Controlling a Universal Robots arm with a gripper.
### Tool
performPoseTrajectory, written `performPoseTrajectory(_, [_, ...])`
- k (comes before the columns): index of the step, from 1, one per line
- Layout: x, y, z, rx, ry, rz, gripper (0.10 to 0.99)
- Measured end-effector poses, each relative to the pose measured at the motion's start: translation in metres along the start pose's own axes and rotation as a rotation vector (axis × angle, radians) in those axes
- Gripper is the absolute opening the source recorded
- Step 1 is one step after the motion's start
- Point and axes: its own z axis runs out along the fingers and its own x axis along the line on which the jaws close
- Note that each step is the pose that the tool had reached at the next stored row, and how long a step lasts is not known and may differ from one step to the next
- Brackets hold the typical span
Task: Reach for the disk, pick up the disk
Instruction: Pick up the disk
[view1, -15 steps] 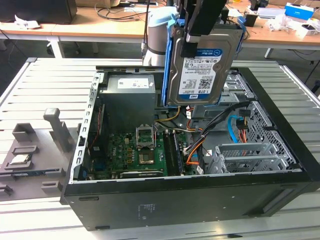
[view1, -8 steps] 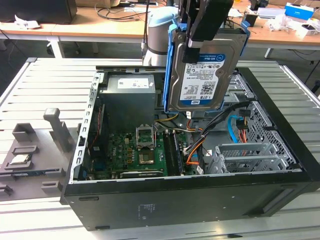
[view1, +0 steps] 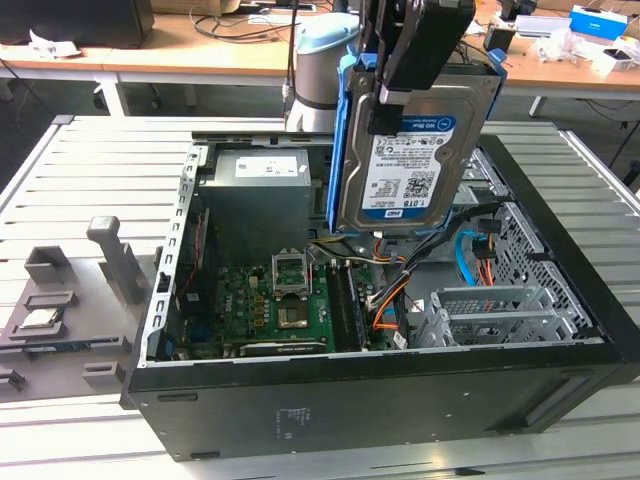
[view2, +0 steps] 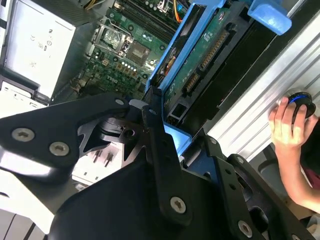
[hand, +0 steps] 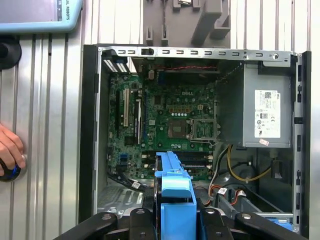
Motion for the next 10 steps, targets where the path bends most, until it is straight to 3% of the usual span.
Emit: performPoseTrajectory(10, [0.0199, 0.0005, 0.0003, 0.0, 0.0, 0.0, 0.365])
